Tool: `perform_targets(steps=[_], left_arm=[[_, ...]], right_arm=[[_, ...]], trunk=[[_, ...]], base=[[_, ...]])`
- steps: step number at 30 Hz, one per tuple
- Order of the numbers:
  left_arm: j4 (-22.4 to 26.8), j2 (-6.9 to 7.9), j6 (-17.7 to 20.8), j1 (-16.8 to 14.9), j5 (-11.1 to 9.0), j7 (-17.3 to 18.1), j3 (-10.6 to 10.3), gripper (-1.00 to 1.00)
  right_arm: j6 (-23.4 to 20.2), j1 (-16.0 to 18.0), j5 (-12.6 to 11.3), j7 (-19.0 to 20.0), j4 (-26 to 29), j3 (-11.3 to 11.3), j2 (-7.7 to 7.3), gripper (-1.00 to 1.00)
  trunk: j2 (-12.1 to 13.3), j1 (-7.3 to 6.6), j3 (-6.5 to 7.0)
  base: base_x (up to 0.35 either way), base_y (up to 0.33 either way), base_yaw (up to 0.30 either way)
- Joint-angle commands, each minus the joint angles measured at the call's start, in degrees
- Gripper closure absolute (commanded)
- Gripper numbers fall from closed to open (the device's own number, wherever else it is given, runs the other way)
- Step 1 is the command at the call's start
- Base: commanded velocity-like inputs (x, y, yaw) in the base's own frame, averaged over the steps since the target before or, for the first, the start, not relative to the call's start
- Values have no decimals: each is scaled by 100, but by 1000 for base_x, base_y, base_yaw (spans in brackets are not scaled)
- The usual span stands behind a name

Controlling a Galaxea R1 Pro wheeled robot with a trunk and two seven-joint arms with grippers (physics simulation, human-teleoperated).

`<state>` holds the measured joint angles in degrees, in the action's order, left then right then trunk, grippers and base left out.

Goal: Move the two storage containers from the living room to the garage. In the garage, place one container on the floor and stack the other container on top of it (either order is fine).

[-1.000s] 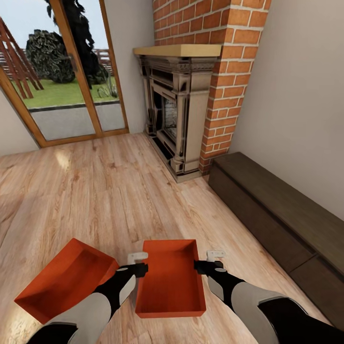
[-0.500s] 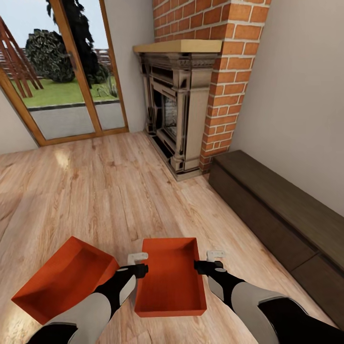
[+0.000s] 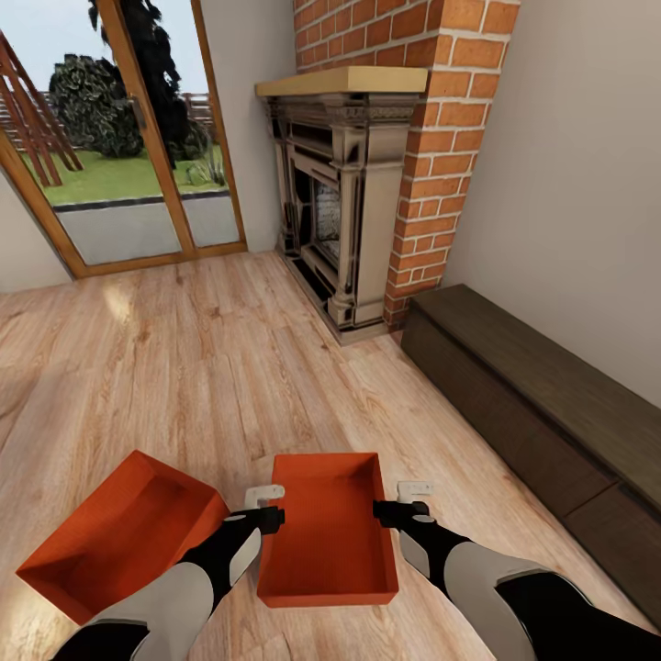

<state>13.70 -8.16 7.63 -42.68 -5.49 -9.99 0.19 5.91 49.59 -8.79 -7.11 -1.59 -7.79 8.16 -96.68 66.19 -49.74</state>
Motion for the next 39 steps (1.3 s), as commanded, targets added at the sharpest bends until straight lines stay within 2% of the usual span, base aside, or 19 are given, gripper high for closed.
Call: perform_targets(steps=[1,20,27,39], left_arm=[[15,-2,28,0,-58,-20,-1,-100],[-26,7,24,0,-61,-24,8,-100],[-26,0,28,0,-64,-29,8,-100],[-32,-1,28,1,-65,-29,6,-100]], right_arm=[[33,7,-63,-10,-17,-48,1,-100],[30,-13,-79,-10,-27,-54,-31,-100],[49,-189,-74,-10,-26,-55,-42,-100],[59,-221,-78,-10,-26,-54,-51,-100]], trunk=[[-44,22,-23],[-806,439,-364],[-1087,593,-489],[-1568,857,-705]], base=[[0,0,0],[0,0,0],[0,0,0],[0,0,0]])
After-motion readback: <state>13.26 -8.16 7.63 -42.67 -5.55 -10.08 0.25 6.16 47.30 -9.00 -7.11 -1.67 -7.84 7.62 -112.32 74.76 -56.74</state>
